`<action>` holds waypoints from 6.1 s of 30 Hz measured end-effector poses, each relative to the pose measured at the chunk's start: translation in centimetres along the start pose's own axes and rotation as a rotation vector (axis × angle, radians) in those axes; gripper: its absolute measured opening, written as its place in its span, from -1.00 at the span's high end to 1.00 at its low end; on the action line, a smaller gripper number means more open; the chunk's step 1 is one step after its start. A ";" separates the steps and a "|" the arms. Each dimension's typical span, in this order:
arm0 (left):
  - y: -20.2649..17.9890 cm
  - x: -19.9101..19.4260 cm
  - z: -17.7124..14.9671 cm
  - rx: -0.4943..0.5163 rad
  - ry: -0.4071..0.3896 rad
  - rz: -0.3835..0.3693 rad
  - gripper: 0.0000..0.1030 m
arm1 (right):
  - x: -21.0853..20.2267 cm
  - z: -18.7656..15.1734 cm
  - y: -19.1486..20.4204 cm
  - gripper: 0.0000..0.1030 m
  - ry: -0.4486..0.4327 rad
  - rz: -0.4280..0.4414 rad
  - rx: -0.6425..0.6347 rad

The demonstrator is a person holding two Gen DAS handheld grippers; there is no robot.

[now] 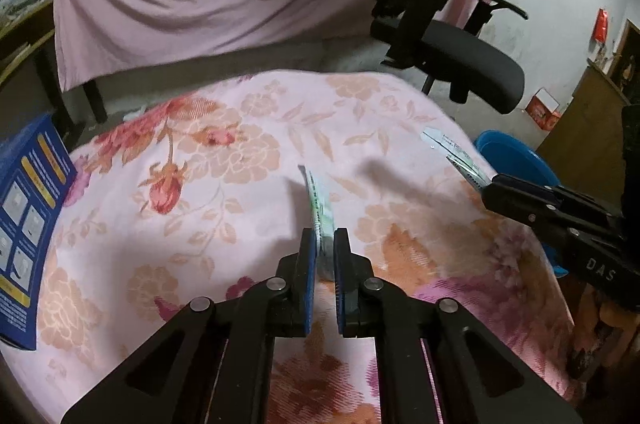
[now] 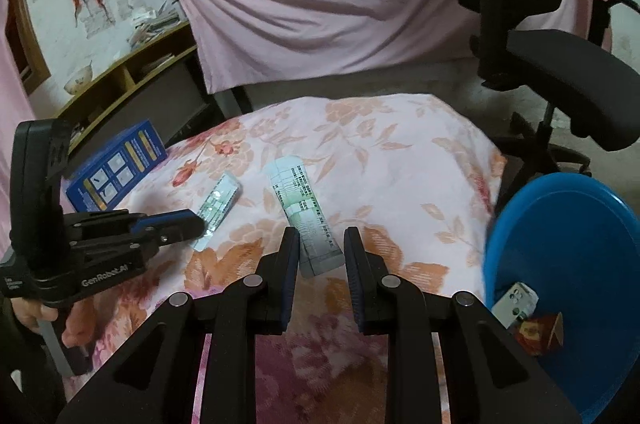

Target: Collect trash

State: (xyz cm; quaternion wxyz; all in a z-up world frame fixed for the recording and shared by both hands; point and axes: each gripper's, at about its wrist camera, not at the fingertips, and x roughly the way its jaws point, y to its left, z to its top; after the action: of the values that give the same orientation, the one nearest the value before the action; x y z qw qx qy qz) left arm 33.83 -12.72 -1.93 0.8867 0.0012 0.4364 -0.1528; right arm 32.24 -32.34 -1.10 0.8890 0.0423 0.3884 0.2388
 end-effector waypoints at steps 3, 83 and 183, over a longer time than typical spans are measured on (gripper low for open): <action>-0.8 -1.1 0.3 -0.001 -0.054 -0.009 0.91 | -1.3 -0.2 -0.3 0.60 -0.052 -0.014 0.005; -23.5 -1.3 6.2 0.170 -0.221 -0.365 0.79 | -16.1 -5.1 -13.6 0.51 -0.436 -0.370 0.403; -0.5 -23.9 -24.0 0.041 -0.634 0.105 -0.97 | -21.3 -21.6 17.6 -1.00 -0.540 -0.557 0.129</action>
State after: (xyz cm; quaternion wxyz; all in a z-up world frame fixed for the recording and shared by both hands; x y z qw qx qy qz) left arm 1.51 -3.52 1.77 0.9849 -0.0060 0.1347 -0.1083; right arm -2.44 -28.96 2.80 0.9855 0.0524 0.1512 -0.0565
